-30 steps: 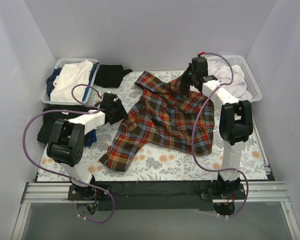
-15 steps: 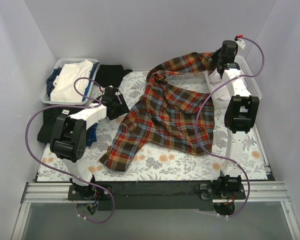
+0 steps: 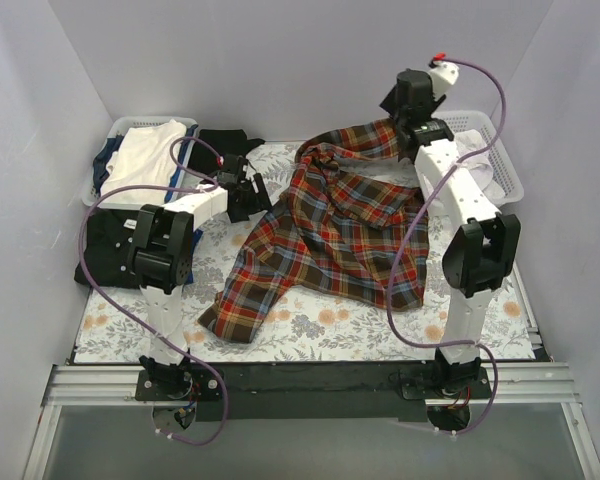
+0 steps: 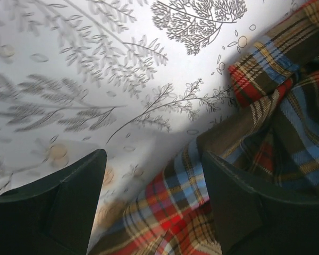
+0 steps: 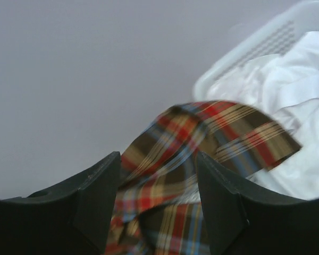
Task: Fold and stack the long sleeve shirts
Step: Flatten the shirt out
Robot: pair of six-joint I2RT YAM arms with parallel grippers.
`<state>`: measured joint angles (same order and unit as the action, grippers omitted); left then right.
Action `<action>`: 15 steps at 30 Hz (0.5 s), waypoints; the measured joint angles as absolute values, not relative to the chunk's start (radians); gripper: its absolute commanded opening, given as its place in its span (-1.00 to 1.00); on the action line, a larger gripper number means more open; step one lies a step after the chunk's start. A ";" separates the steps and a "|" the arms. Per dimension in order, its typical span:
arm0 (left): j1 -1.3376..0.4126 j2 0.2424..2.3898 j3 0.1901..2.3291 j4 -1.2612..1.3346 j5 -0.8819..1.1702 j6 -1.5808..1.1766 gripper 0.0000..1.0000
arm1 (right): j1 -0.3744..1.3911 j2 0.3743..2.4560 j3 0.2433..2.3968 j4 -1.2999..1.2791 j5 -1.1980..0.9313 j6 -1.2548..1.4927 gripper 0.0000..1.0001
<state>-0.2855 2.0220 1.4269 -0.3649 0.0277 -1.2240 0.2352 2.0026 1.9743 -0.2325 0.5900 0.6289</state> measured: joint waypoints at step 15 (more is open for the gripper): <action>-0.314 1.988 1.303 -0.256 0.228 -1.077 0.01 | 0.437 2.066 1.942 -0.427 -0.108 0.298 0.46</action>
<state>-0.3141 1.9877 1.3033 -0.2562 0.2279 -1.0775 0.4374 2.0663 1.9419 -0.4271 -0.1081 0.2977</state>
